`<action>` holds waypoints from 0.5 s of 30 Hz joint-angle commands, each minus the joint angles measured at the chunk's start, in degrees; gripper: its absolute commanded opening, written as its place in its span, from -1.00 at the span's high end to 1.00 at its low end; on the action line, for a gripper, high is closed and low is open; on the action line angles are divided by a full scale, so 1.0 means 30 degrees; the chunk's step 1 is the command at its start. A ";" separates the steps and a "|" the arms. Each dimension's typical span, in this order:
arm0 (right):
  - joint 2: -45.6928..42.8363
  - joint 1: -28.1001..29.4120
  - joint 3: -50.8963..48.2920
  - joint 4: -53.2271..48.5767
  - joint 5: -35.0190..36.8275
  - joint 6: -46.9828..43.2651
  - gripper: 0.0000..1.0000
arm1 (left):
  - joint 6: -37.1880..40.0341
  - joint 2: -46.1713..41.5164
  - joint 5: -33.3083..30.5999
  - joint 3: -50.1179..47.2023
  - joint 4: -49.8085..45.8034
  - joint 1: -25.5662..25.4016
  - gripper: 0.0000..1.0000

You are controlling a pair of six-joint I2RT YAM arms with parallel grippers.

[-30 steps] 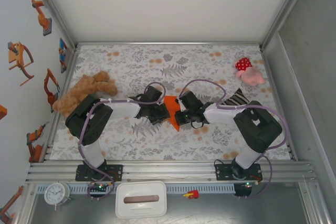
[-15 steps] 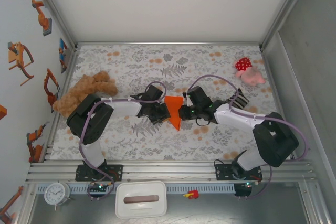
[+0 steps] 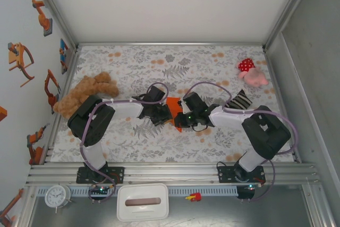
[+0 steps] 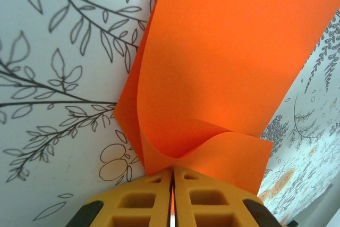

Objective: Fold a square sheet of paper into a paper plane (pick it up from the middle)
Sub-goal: Third fold the triangle at the center of the table.

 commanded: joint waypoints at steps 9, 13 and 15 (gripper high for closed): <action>0.0956 0.0170 0.0409 0.0011 0.0114 0.0403 1.00 | 0.0442 0.0417 -0.0289 0.0265 -0.1585 -0.0039 0.76; 0.1129 0.0173 0.0395 -0.0168 0.0276 0.0362 1.00 | 0.0507 0.0377 -0.0232 0.0377 -0.1573 -0.0040 0.76; 0.1208 0.0173 0.0380 -0.0199 0.0306 0.0355 1.00 | 0.0546 0.0338 -0.0216 0.0457 -0.1586 -0.0066 0.76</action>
